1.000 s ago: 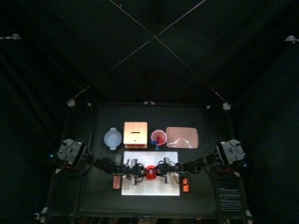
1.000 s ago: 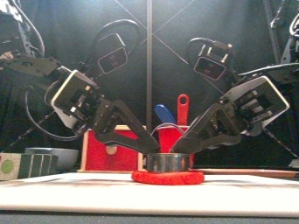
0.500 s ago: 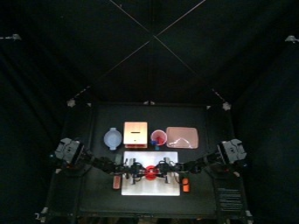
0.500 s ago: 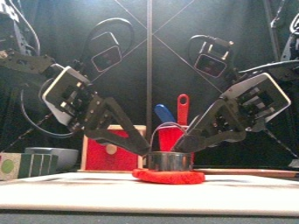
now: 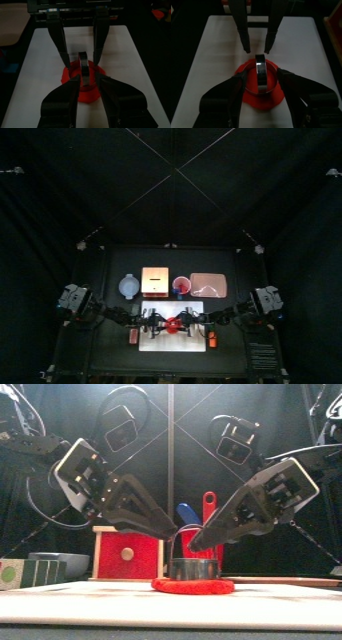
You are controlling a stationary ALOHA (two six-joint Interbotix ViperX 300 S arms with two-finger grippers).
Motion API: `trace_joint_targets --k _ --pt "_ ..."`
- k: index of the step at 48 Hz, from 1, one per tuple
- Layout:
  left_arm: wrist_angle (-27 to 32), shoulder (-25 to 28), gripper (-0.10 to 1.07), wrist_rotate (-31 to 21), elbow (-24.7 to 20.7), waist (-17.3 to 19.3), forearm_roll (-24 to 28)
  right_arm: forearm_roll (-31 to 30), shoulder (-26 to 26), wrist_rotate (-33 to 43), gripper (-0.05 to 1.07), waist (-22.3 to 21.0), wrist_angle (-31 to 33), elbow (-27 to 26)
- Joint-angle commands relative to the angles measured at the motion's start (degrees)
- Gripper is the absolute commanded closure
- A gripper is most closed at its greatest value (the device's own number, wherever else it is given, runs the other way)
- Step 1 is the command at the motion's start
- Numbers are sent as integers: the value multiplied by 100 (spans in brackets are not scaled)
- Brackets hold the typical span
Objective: Remove excess dough
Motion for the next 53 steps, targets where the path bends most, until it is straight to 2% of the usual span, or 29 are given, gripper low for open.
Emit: trace_joint_targets --k 1,12,17,23,32,36,46,53 --pt "-62 -237 27 26 -26 9 35 -35 -308 9 12 -88 -18 -88" --pt "88 -519 27 431 -9 114 149 -114 -536 9 8 -193 378 -44" --pt "360 -615 27 571 -105 255 97 -185 -712 9 8 -193 554 26" --pt "1099 -677 27 571 -360 457 -53 -316 -976 44 9 -149 721 176" --pt "2654 -580 27 589 -940 765 -44 -185 -1230 79 9 -149 1028 413" --pt "3120 -510 26 589 -1169 809 53 -88 -1195 70 10 -141 1099 448" --pt "3700 -387 22 580 -1503 861 387 -26 -914 79 10 -123 1090 466" --pt "3806 -369 16 571 -1608 932 413 26 -712 70 21 -79 1011 448"
